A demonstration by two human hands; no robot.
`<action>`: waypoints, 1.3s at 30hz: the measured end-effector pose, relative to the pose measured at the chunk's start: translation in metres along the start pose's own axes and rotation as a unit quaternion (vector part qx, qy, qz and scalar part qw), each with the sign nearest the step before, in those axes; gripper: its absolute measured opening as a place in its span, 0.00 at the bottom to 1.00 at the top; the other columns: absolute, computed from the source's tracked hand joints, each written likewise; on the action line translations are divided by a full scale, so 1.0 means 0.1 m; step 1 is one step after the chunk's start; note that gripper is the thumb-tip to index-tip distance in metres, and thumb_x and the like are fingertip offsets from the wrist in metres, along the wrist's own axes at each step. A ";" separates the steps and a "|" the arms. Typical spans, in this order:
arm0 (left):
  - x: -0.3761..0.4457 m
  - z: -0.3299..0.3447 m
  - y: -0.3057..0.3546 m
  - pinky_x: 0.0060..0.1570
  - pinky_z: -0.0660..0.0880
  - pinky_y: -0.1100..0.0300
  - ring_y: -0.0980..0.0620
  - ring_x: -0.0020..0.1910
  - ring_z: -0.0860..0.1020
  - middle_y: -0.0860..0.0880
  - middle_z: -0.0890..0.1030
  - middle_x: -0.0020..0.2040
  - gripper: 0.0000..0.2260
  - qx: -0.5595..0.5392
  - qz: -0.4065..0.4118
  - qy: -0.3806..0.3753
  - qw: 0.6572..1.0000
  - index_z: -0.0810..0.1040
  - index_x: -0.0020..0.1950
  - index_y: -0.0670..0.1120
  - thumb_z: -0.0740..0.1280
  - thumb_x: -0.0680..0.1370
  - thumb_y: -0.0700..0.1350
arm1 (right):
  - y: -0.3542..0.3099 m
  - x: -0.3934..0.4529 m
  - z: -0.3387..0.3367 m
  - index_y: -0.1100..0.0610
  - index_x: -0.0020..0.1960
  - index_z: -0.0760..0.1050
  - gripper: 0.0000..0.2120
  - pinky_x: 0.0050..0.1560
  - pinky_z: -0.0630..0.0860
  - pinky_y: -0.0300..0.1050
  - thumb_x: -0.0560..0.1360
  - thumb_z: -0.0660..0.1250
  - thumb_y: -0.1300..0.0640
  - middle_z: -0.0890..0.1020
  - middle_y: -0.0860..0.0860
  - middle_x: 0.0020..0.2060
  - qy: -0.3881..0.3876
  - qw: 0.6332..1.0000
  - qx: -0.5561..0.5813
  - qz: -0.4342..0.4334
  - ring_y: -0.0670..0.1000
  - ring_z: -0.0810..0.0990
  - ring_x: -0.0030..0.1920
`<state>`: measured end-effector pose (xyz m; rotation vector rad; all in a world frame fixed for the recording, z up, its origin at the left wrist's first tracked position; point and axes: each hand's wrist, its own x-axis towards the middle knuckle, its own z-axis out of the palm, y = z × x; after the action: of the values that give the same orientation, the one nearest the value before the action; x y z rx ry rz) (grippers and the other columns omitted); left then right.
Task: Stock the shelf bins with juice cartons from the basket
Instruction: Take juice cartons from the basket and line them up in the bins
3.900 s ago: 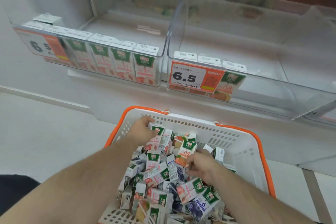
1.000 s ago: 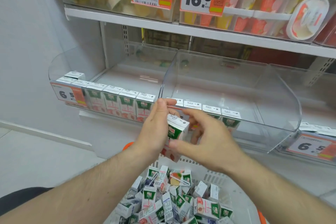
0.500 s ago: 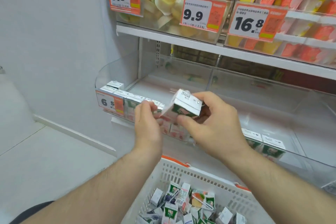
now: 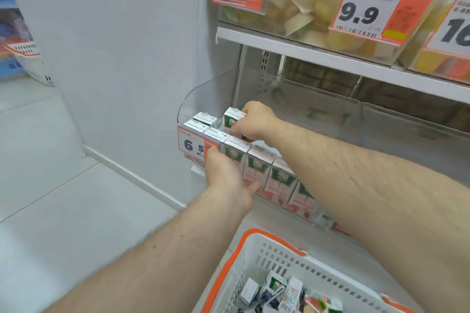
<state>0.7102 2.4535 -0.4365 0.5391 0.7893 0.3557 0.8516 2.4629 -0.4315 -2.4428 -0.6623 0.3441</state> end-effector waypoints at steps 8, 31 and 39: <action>0.11 -0.04 0.02 0.59 0.75 0.39 0.42 0.59 0.75 0.52 0.73 0.47 0.15 -0.023 -0.018 -0.002 1.000 0.75 0.61 0.52 0.53 0.82 0.54 | -0.02 0.13 0.02 0.63 0.47 0.72 0.06 0.40 0.75 0.47 0.72 0.58 0.66 0.76 0.60 0.39 -0.121 0.940 0.298 0.116 0.54 0.73 0.31; -0.05 -0.10 -0.43 0.43 0.76 0.54 0.49 0.39 0.74 0.49 0.73 0.38 0.08 0.132 -0.008 -0.013 0.991 0.73 0.42 0.46 0.58 0.79 0.40 | 0.22 -0.38 -0.16 0.59 0.47 0.82 0.15 0.43 0.76 0.42 0.74 0.68 0.47 0.85 0.54 0.45 0.042 0.990 -0.135 0.006 0.55 0.82 0.47; -0.16 -0.35 -1.07 0.36 0.73 0.58 0.51 0.36 0.77 0.49 0.78 0.42 0.05 0.446 -0.081 -0.236 0.859 0.75 0.45 0.46 0.60 0.78 0.42 | 0.76 -1.58 -0.23 0.57 0.34 0.77 0.09 0.35 0.73 0.49 0.68 0.61 0.55 0.79 0.52 0.29 0.324 0.865 -0.159 -0.350 0.58 0.78 0.33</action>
<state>0.6841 2.3703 -0.5098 1.3632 0.4724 -0.3387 0.7559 2.3153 -0.4436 -2.1809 -1.2696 -0.8964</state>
